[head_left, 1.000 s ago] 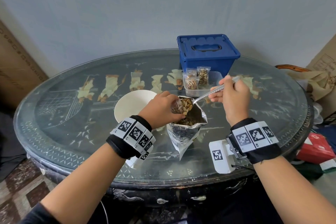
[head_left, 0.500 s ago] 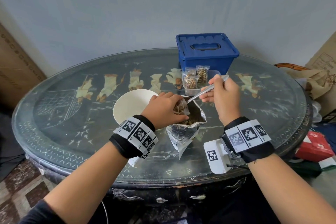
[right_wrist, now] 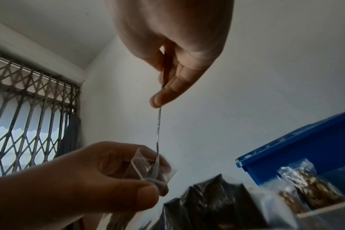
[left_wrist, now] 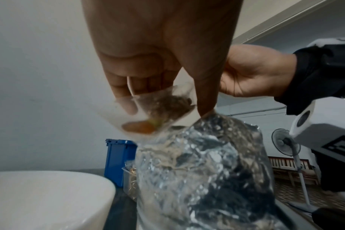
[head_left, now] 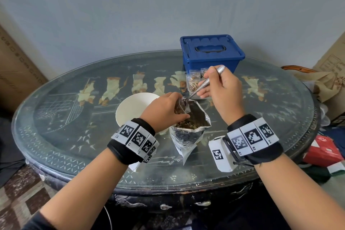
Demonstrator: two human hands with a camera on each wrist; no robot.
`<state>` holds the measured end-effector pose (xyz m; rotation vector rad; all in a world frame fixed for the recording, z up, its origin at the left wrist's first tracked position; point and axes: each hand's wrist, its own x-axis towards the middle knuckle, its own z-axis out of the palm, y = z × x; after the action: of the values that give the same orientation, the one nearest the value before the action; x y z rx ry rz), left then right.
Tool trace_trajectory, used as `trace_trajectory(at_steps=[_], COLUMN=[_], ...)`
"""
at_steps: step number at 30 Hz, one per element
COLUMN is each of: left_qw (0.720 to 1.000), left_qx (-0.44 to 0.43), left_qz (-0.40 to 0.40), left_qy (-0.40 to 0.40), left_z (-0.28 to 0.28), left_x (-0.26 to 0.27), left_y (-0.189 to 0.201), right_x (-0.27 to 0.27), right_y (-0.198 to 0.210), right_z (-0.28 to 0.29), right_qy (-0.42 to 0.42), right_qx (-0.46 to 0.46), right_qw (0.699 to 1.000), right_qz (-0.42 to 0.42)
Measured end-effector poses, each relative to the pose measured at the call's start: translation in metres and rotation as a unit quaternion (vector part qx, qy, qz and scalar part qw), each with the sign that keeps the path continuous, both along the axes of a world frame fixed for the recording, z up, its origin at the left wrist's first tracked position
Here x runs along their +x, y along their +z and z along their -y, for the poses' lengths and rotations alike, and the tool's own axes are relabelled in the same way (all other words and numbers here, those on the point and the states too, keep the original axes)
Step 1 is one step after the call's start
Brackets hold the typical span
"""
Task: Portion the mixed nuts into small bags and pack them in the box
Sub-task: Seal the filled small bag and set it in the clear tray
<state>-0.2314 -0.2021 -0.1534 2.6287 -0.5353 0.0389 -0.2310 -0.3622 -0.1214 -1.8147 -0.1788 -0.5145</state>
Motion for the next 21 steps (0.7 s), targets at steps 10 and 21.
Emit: trace_trajectory(at_steps=[10,21], left_qw=[0.983,0.969], left_qx=[-0.162,-0.207], left_qz=[0.068,0.050], left_qy=[0.061,0.123], left_z=[-0.012,-0.018], left_x=[-0.015,-0.031], left_y=[-0.026,-0.041], right_x=[-0.006,-0.002], right_y=[0.015,-0.024], right_z=[0.001,0.025], right_qy=[0.031,-0.032], right_qx=[-0.046,-0.081], right_qw=[0.995,0.995], right_qz=[0.077,0.054])
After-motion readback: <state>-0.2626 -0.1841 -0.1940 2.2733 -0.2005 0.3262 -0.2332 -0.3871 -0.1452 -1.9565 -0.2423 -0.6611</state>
